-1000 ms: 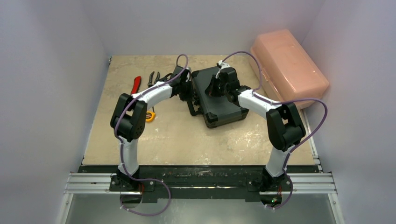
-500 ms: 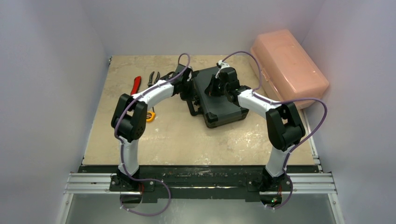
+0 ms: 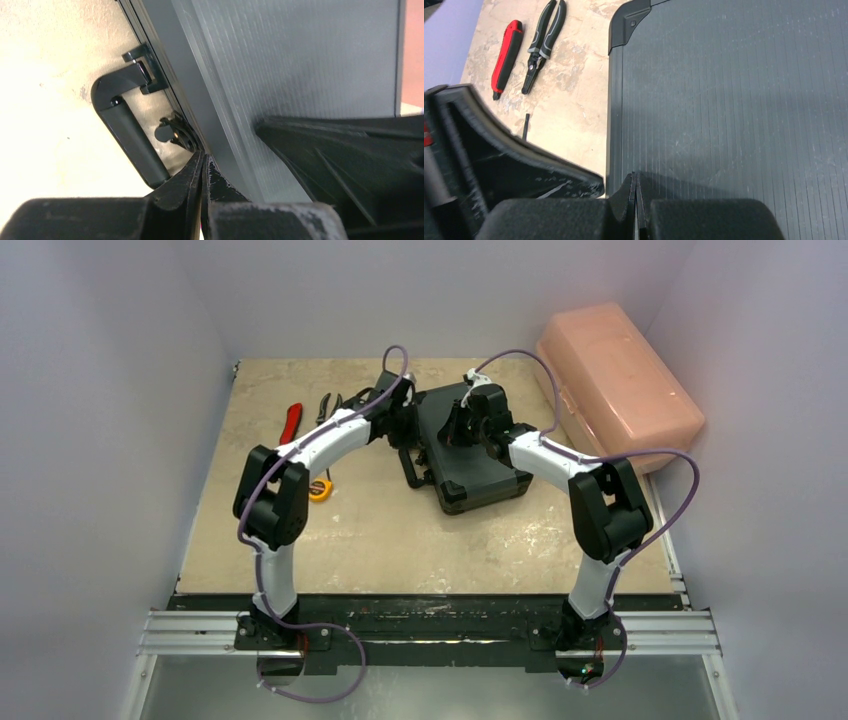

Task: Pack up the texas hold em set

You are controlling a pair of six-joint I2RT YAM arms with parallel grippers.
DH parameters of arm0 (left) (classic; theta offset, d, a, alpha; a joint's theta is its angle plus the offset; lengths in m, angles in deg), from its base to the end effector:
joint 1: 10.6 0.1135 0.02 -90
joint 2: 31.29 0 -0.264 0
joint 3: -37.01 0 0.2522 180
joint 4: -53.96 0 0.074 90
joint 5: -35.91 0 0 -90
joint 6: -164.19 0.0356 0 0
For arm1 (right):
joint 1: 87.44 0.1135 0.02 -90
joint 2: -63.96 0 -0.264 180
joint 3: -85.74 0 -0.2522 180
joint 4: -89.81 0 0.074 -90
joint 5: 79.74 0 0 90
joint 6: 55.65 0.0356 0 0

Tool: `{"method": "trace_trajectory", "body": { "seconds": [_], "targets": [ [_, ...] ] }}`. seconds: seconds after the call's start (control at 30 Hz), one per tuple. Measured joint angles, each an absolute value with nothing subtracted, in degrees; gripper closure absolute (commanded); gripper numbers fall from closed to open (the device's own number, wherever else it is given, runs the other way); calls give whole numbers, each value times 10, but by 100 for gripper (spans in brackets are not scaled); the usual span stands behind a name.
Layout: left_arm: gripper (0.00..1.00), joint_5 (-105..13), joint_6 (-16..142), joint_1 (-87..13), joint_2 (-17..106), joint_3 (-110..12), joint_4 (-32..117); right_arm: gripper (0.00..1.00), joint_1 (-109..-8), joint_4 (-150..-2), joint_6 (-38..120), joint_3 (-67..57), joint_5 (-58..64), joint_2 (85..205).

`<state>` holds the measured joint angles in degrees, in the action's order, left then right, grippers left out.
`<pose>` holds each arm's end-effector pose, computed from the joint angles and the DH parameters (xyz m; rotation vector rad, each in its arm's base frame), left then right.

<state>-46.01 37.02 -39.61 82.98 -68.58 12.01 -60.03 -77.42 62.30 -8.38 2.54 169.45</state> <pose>0.3886 -0.2212 0.2317 -0.1178 2.5615 -0.6524 0.3710 0.1978 0.2247 -0.0717 2.2136 0.6977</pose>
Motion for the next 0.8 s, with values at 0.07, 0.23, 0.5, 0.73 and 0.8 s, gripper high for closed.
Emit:
{"method": "trace_trajectory", "body": {
  "seconds": [0.07, 0.23, 0.5, 0.73, 0.8],
  "targets": [
    [100, -461, 373, -399, 812, -670, 128, 100, -600, -774, 623, -84, 25, 1694],
    [100, -473, 379, -406, 759, -623, 137, 100, -600, -774, 623, -84, 25, 1694],
    [100, -498, 394, -407, 746, -571, 150, 100, -600, -774, 624, -84, 26, 1694],
    [100, -504, 404, -407, 775, -569, 164, 100, -598, -777, 624, -87, 30, 1693],
    [100, -504, 406, -407, 786, -569, 169, 100, -598, -780, 624, -90, 32, 1693]
  ]
}}
